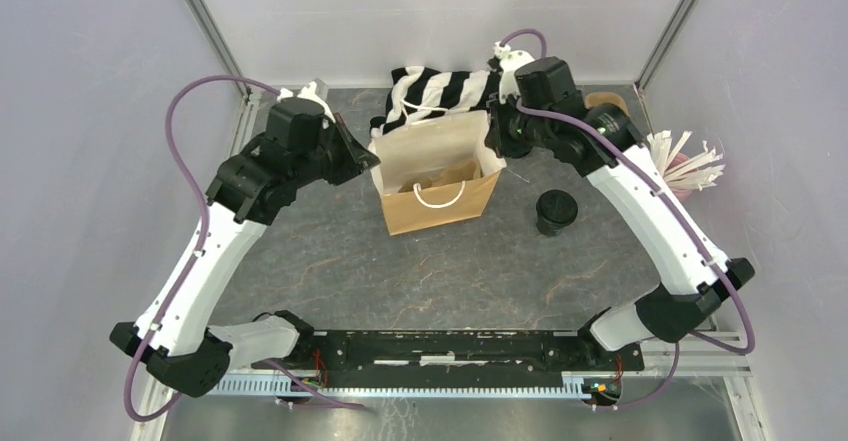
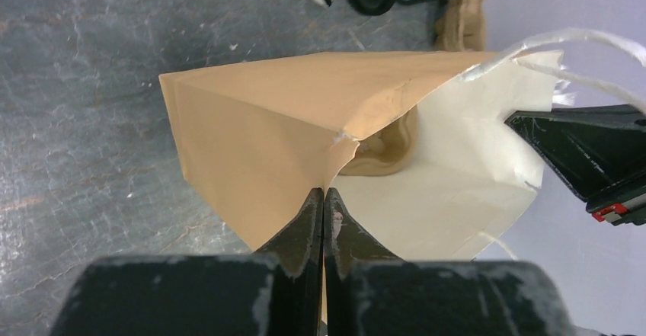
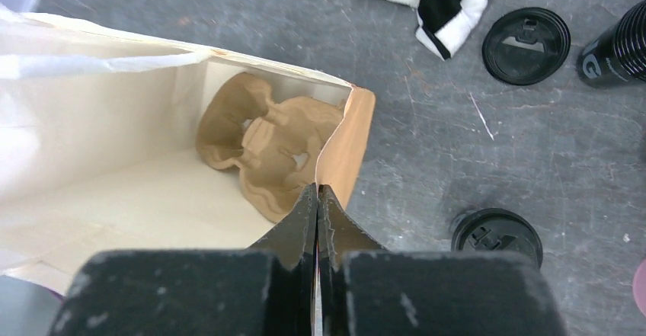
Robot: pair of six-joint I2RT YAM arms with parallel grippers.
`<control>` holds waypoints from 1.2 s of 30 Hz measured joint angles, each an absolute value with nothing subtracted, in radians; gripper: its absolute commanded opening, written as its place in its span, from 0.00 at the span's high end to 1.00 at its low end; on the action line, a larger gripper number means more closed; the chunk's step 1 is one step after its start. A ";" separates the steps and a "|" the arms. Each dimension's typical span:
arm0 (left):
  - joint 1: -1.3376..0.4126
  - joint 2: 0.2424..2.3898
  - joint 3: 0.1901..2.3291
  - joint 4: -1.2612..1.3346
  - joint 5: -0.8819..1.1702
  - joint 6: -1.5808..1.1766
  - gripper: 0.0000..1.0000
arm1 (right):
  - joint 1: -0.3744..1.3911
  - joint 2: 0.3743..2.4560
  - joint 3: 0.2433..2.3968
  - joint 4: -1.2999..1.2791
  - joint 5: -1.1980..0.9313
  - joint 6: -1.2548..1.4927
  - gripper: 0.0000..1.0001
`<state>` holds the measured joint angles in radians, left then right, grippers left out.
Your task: Pack the takeout coffee
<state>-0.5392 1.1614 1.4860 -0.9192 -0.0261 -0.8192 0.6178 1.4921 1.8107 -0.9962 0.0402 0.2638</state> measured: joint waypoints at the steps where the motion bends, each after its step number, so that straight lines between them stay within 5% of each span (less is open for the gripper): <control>1: -0.539 1.164 1.514 -0.931 -0.027 -0.816 0.98 | 0.618 1.483 1.827 -1.000 0.035 0.276 1.00; 6: -0.539 1.172 1.636 -0.964 -0.034 -0.812 0.98 | 0.618 1.449 1.894 -1.015 0.017 0.354 0.99; 7: -0.539 1.171 1.644 -0.965 -0.037 -0.812 0.95 | 0.618 1.441 1.892 -1.016 0.017 0.368 0.93; 11: -0.538 1.150 1.585 -0.968 -0.073 -0.810 0.53 | 0.618 1.409 1.802 -0.991 0.042 0.403 0.49; 14: -0.524 1.136 1.480 -0.999 -0.094 -0.796 0.30 | 0.618 1.400 1.676 -0.975 0.076 0.389 0.36; 16: -0.516 1.142 1.447 -1.027 -0.106 -0.785 0.22 | 0.618 1.437 1.660 -0.994 0.082 0.374 0.31; 21: -0.512 1.132 1.460 -1.041 -0.126 -0.768 0.20 | 0.618 1.490 1.674 -0.998 0.080 0.344 0.21; 27: -0.512 1.125 1.455 -1.018 -0.120 -0.760 0.25 | 0.618 1.485 1.692 -0.981 0.079 0.324 0.23; 31: -0.512 1.156 1.444 -1.001 -0.122 -0.756 0.33 | 0.618 1.488 1.679 -0.954 0.079 0.324 0.42; 36: -0.512 1.232 1.443 -0.970 -0.132 -0.718 0.56 | 0.618 1.518 1.671 -0.928 0.077 0.339 0.66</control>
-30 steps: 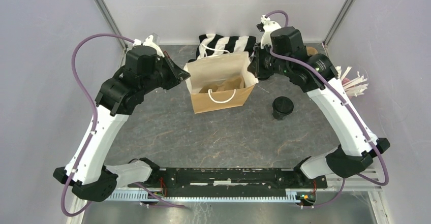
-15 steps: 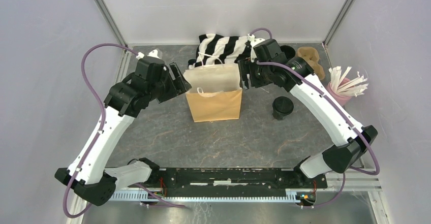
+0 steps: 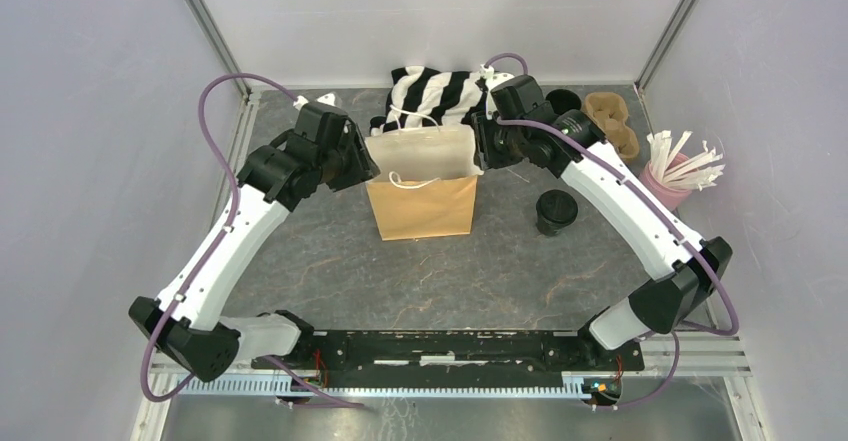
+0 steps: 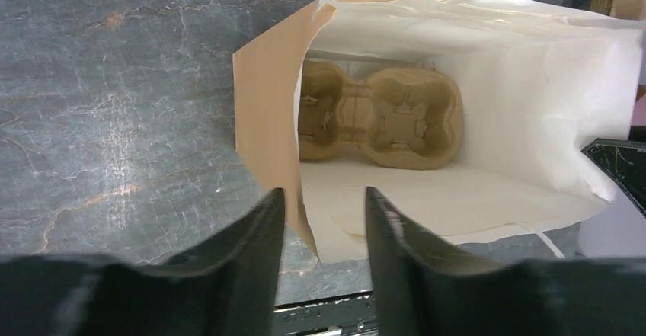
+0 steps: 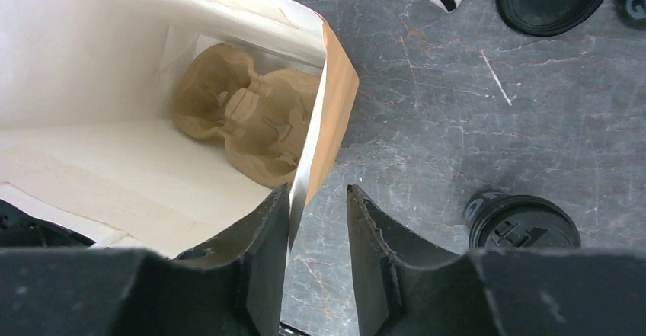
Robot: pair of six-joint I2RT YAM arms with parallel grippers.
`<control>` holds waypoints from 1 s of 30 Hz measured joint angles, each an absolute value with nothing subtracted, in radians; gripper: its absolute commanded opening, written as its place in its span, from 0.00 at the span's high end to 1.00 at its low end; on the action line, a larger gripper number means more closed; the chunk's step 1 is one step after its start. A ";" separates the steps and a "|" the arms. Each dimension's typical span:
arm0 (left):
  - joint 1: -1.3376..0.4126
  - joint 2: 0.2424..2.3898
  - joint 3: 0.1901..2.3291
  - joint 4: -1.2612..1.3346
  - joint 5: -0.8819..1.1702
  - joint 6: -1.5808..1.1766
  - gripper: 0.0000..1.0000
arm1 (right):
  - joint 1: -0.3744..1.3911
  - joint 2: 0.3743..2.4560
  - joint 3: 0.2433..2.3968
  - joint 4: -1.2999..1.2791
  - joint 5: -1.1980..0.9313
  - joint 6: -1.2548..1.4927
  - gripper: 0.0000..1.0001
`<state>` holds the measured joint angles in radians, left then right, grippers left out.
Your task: Pack the takeout coffee
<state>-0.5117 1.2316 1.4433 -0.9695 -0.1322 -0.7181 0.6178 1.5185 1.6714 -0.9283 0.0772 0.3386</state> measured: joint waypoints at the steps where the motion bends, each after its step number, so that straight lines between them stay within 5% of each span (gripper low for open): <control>1: -0.512 1.240 1.443 -0.967 -0.133 -0.712 0.63 | 0.618 1.524 1.671 -0.926 0.075 0.338 0.71; 6: -0.512 1.251 1.441 -0.962 -0.135 -0.679 0.96 | 0.618 1.537 1.670 -0.906 0.059 0.348 1.00; 24: -0.512 1.222 1.758 -1.025 -0.063 -0.715 0.98 | 0.620 1.362 1.795 -0.904 0.035 0.463 1.00; 25: -0.512 1.213 1.749 -1.023 -0.055 -0.722 0.93 | 0.620 1.349 1.785 -0.893 0.036 0.467 0.99; 30: -0.512 1.146 1.582 -1.007 -0.054 -0.744 0.36 | 0.620 1.280 1.602 -0.828 0.092 0.441 0.45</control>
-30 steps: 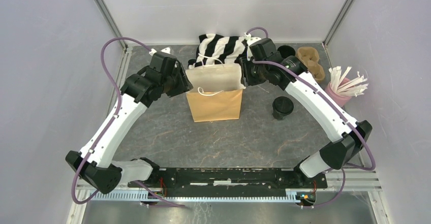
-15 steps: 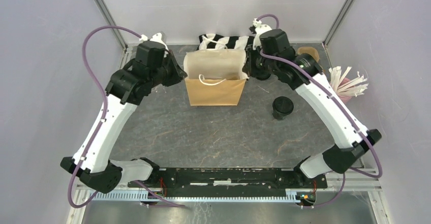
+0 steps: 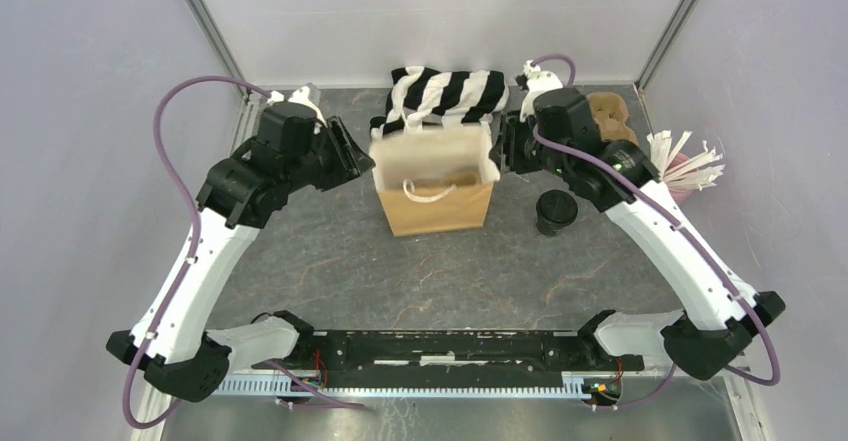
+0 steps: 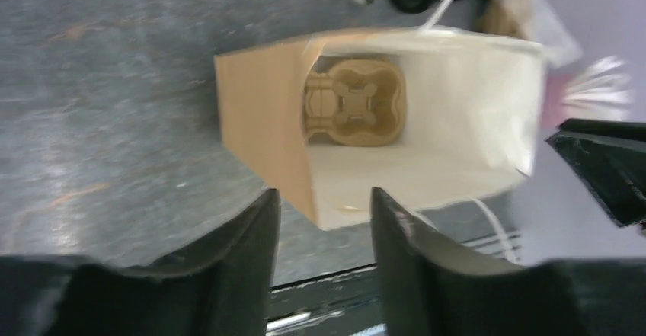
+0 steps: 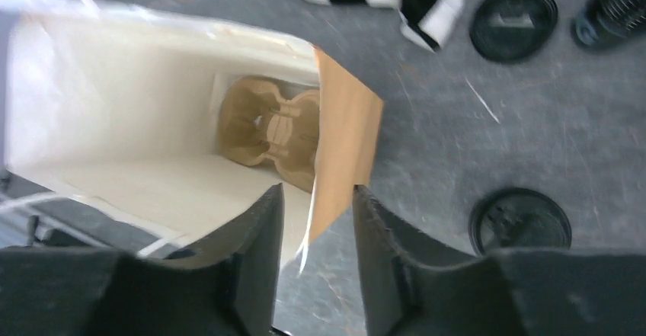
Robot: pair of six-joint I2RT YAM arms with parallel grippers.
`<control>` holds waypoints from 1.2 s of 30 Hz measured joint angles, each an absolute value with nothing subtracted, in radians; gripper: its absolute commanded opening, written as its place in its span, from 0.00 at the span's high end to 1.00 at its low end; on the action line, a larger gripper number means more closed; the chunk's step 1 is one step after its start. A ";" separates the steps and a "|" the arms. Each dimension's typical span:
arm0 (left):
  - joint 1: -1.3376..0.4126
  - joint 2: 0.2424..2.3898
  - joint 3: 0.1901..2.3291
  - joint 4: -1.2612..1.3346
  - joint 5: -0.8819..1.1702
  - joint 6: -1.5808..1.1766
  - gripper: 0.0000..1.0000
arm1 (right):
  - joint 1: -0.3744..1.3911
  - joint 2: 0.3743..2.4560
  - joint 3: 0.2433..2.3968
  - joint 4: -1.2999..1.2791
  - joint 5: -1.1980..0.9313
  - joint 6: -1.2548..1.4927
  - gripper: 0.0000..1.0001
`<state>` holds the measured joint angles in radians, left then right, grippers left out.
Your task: Pack the takeout coffee
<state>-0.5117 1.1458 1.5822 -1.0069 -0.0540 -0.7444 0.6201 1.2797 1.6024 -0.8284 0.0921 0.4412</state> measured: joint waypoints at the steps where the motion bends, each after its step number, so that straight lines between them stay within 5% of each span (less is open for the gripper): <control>1: -0.512 1.142 1.554 -1.016 -0.062 -0.740 0.31 | 0.620 1.277 1.565 -0.831 0.113 0.429 0.38; 8: -0.512 1.162 1.540 -1.045 -0.093 -0.669 0.15 | 0.612 1.365 1.536 -0.899 0.133 0.330 0.18; 15: -0.512 1.168 1.559 -0.883 -0.068 -0.556 0.14 | 0.613 1.328 1.562 -0.865 0.110 0.303 0.12; 20: -0.512 1.263 1.586 -0.735 0.003 -0.449 0.26 | 0.613 1.343 1.586 -0.843 0.136 0.266 0.13; 27: -0.511 1.495 1.646 -0.666 0.121 -0.350 0.26 | 0.602 1.456 1.614 -0.815 0.144 0.215 0.26; 33: -0.511 1.558 1.635 -0.616 0.172 -0.339 0.37 | 0.590 1.517 1.615 -0.794 0.135 0.177 0.52; 36: -0.510 1.565 1.635 -0.564 0.191 -0.339 0.50 | 0.586 1.529 1.615 -0.786 0.132 0.159 0.66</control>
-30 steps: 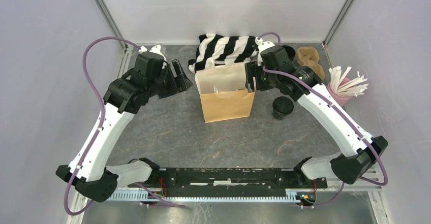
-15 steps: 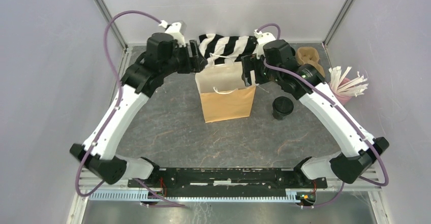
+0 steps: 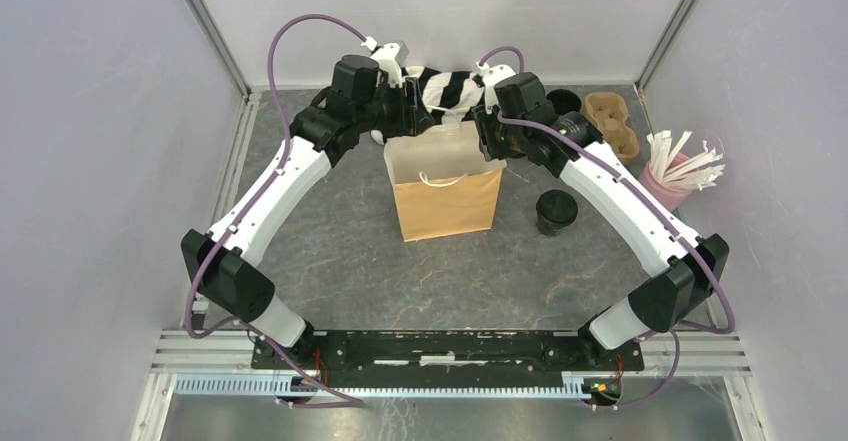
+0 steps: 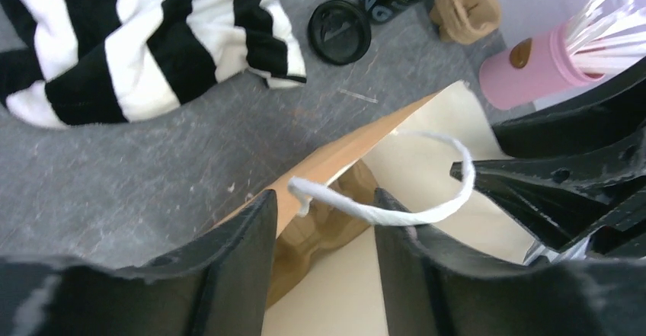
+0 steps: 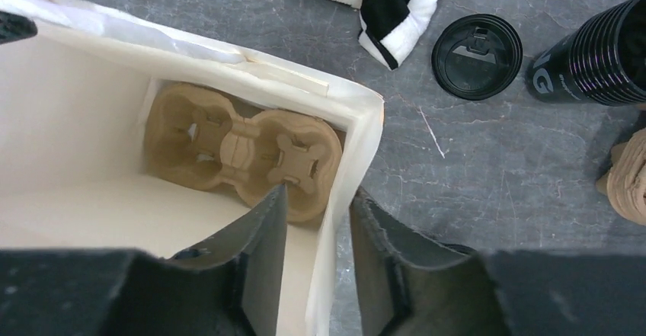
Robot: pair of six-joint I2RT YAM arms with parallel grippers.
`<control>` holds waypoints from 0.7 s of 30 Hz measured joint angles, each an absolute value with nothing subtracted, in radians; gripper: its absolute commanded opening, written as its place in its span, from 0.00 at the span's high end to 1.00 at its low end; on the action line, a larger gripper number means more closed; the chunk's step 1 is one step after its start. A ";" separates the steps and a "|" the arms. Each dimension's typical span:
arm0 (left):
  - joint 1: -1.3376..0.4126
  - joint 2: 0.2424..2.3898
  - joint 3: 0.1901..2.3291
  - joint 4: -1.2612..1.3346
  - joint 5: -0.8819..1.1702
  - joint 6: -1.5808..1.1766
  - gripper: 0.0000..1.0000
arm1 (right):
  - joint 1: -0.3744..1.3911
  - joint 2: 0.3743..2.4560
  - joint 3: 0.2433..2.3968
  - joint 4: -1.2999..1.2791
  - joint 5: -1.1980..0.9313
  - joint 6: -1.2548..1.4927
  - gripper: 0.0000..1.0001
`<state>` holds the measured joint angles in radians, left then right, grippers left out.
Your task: Pack the takeout coffee
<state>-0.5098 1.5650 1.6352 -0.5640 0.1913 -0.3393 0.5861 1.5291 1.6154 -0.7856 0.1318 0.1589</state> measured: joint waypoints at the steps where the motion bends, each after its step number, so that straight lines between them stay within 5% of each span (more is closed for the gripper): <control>1: -0.509 1.569 1.635 -0.546 0.196 -0.339 0.60 | 0.584 1.531 1.615 -0.779 0.132 0.154 0.71; 4: -0.505 1.590 1.635 -0.485 0.220 -0.336 0.81 | 0.579 1.534 1.615 -0.764 0.133 0.139 0.96; 7: -0.503 1.616 1.636 -0.453 0.241 -0.321 0.98 | 0.576 1.537 1.616 -0.752 0.132 0.123 1.00; 14: -0.497 1.541 1.520 -0.300 0.345 -0.300 0.98 | 0.571 1.532 1.595 -0.665 0.071 0.070 1.00; 21: -0.502 1.192 1.106 -0.005 0.467 -0.274 0.98 | 0.574 1.236 1.111 -0.227 -0.048 -0.025 1.00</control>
